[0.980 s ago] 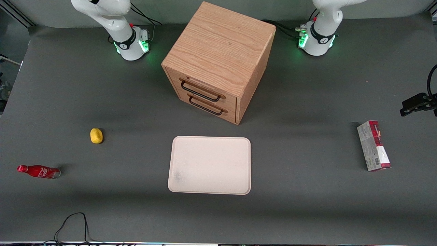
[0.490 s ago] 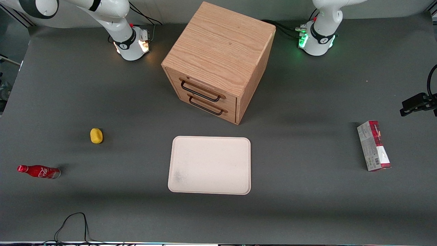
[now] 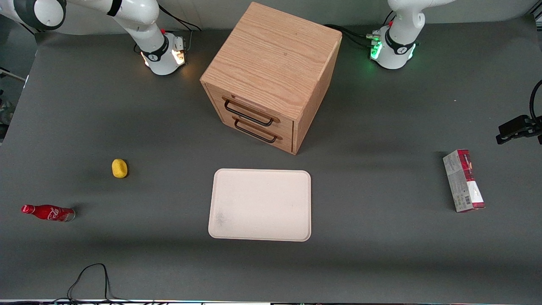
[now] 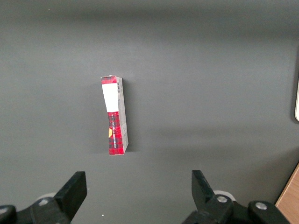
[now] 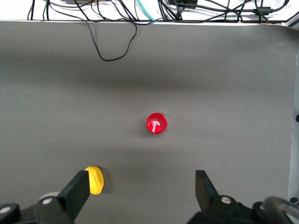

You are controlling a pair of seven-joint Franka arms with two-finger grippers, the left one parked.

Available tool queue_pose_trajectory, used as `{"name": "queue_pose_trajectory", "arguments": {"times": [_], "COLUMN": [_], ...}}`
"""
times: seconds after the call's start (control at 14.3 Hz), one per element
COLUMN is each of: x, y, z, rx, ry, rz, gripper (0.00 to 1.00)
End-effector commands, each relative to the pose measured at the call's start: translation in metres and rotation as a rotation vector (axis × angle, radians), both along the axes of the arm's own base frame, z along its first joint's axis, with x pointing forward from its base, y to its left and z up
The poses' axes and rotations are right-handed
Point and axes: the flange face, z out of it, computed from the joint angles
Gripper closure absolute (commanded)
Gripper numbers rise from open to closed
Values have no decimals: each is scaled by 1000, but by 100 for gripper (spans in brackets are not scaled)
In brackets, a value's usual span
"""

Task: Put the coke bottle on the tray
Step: 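Move the open right gripper toward the red Coca-Cola bottle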

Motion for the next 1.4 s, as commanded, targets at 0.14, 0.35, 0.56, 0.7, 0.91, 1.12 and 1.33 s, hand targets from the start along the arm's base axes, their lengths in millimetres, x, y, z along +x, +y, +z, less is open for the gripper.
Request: {"name": "queue_pose_trajectory", "arguments": {"times": [0.14, 0.35, 0.56, 0.7, 0.91, 1.12, 1.33], "x": [21, 30, 36, 39, 43, 42, 44], "y": [5, 0, -4, -2, 8, 10, 9], "z": [-43, -74, -111, -130, -161, -188, -204], "rx": [-44, -51, -45, -59, -73, -68, -69], "ry": [62, 75, 100, 108, 135, 150, 151], "rz": [30, 29, 29, 30, 32, 8, 9], "gripper": [0, 0, 0, 0, 0, 0, 0]}}
